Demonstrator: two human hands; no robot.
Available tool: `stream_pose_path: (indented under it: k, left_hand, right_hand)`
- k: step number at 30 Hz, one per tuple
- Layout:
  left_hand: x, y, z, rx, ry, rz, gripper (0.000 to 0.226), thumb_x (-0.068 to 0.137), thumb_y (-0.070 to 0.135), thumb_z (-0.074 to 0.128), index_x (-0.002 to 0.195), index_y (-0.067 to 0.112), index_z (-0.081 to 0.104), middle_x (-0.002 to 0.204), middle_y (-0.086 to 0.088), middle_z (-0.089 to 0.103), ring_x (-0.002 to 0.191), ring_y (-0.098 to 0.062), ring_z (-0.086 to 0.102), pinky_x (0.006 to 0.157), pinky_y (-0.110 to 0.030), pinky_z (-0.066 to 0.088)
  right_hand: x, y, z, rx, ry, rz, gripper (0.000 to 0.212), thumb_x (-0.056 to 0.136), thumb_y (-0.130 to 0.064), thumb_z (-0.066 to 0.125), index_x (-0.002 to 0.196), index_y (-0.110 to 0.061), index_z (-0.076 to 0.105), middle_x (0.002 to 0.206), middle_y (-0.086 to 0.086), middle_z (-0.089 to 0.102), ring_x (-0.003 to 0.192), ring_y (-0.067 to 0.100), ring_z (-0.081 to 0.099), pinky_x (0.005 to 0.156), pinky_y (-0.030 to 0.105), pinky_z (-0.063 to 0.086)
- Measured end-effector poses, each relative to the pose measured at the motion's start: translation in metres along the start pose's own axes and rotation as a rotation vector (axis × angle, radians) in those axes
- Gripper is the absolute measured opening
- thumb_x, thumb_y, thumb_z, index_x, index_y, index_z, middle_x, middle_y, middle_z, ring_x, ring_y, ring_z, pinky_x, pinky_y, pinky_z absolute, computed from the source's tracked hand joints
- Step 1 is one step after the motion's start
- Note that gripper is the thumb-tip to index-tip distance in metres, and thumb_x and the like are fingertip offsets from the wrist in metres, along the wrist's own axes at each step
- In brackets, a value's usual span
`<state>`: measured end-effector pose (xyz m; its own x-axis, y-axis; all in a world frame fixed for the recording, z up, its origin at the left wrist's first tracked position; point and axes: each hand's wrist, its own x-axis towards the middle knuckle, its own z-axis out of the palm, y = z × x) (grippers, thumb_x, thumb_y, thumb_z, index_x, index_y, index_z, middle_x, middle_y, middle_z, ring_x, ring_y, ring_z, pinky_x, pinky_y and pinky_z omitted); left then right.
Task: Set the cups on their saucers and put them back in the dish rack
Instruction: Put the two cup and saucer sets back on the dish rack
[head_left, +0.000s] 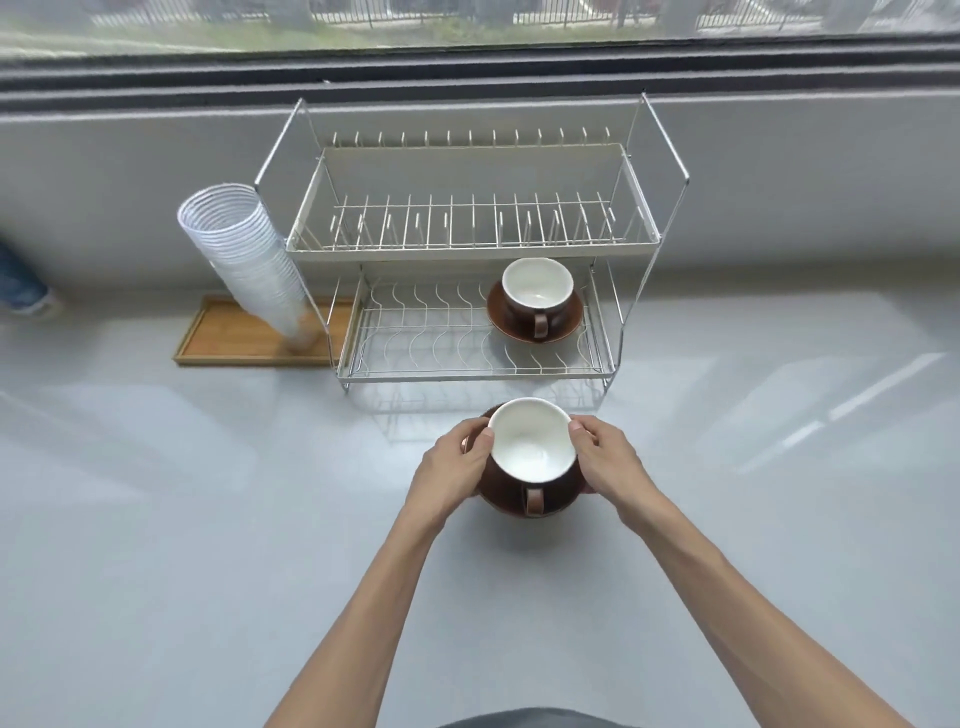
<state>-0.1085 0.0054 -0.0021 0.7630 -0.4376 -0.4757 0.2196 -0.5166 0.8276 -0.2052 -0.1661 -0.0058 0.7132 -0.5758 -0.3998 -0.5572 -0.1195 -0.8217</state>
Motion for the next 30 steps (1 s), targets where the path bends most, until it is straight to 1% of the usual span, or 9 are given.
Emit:
stream_pose_path:
  k: [4, 9, 13, 17, 22, 25, 27, 28, 30]
  left_hand:
    - [0.018, 0.004, -0.028, -0.018, 0.042, -0.001, 0.032, 0.088, 0.051, 0.050, 0.117, 0.044, 0.063, 0.113, -0.004, 0.071, 0.097, -0.023, 0.072, 0.083, -0.043, 0.063]
    - [0.043, 0.016, -0.061, -0.048, 0.073, -0.009, 0.029, 0.094, 0.045, 0.052, 0.120, 0.039, 0.063, 0.113, -0.007, 0.071, 0.101, -0.025, 0.071, 0.080, -0.042, 0.064]
    - [0.063, 0.027, -0.084, -0.042, 0.097, -0.015, 0.030, 0.097, 0.039, 0.051, 0.124, 0.035, 0.063, 0.116, -0.008, 0.070, 0.104, -0.028, 0.070, 0.077, -0.041, 0.063]
    - [0.084, 0.037, -0.103, -0.042, 0.100, -0.038, 0.031, 0.099, 0.035, 0.048, 0.127, 0.032, 0.061, 0.116, -0.009, 0.070, 0.094, -0.026, 0.070, 0.069, -0.033, 0.061]
    - [0.111, 0.048, -0.120, -0.042, 0.102, -0.064, 0.032, 0.100, 0.032, 0.045, 0.128, 0.031, 0.061, 0.112, -0.009, 0.070, 0.091, -0.028, 0.070, 0.076, -0.037, 0.061]
    - [0.127, 0.054, -0.128, -0.039, 0.126, -0.066, 0.031, 0.100, 0.030, 0.046, 0.127, 0.029, 0.062, 0.118, -0.010, 0.068, 0.099, -0.030, 0.069, 0.061, -0.029, 0.059]
    - [0.139, 0.057, -0.134, -0.023, 0.149, -0.044, 0.033, 0.101, 0.029, 0.046, 0.129, 0.026, 0.061, 0.125, -0.009, 0.065, 0.098, -0.025, 0.067, 0.051, -0.021, 0.055]
    - [0.145, 0.058, -0.136, -0.022, 0.161, -0.030, 0.033, 0.101, 0.028, 0.046, 0.130, 0.024, 0.061, 0.128, -0.009, 0.063, 0.102, -0.025, 0.066, 0.056, -0.023, 0.058]
    - [0.155, 0.059, -0.139, -0.046, 0.179, -0.017, 0.031, 0.101, 0.027, 0.046, 0.128, 0.024, 0.061, 0.132, -0.009, 0.062, 0.114, -0.029, 0.062, 0.081, -0.037, 0.060]
  right_hand:
    - [0.016, -0.029, 0.018, -0.019, -0.037, -0.020, 0.026, 0.102, -0.035, 0.039, 0.109, -0.031, 0.064, 0.106, 0.003, 0.068, 0.104, 0.028, 0.063, 0.087, 0.052, 0.058]
    - [0.042, -0.064, 0.034, -0.031, -0.087, -0.038, 0.031, 0.102, -0.031, 0.038, 0.108, -0.019, 0.066, 0.111, 0.016, 0.066, 0.094, 0.026, 0.059, 0.083, 0.056, 0.059]
    - [0.063, -0.091, 0.046, -0.053, -0.133, -0.047, 0.034, 0.101, -0.029, 0.037, 0.108, -0.012, 0.066, 0.110, 0.016, 0.066, 0.101, 0.032, 0.062, 0.080, 0.058, 0.060]
    - [0.084, -0.113, 0.057, -0.082, -0.144, -0.038, 0.036, 0.099, -0.029, 0.036, 0.109, -0.013, 0.066, 0.115, 0.016, 0.066, 0.109, 0.034, 0.062, 0.078, 0.055, 0.061]
    - [0.112, -0.131, 0.075, -0.090, -0.146, -0.031, 0.037, 0.099, -0.027, 0.034, 0.101, -0.004, 0.063, 0.105, 0.020, 0.065, 0.104, 0.037, 0.063, 0.080, 0.056, 0.061]
    - [0.131, -0.139, 0.086, -0.091, -0.122, -0.054, 0.036, 0.099, -0.024, 0.034, 0.095, -0.001, 0.061, 0.083, 0.009, 0.057, 0.086, 0.030, 0.057, 0.087, 0.056, 0.057]
    - [0.142, -0.144, 0.092, -0.081, -0.109, -0.078, 0.037, 0.100, -0.024, 0.034, 0.100, -0.004, 0.064, 0.084, 0.005, 0.057, 0.087, 0.027, 0.055, 0.090, 0.052, 0.054]
    - [0.147, -0.146, 0.095, -0.072, -0.107, -0.087, 0.037, 0.100, -0.025, 0.034, 0.105, -0.007, 0.066, 0.087, 0.004, 0.059, 0.090, 0.027, 0.057, 0.090, 0.049, 0.053]
    - [0.156, -0.149, 0.100, -0.069, -0.097, -0.110, 0.037, 0.101, -0.026, 0.034, 0.104, -0.008, 0.066, 0.082, 0.001, 0.058, 0.086, 0.024, 0.055, 0.085, 0.043, 0.052]
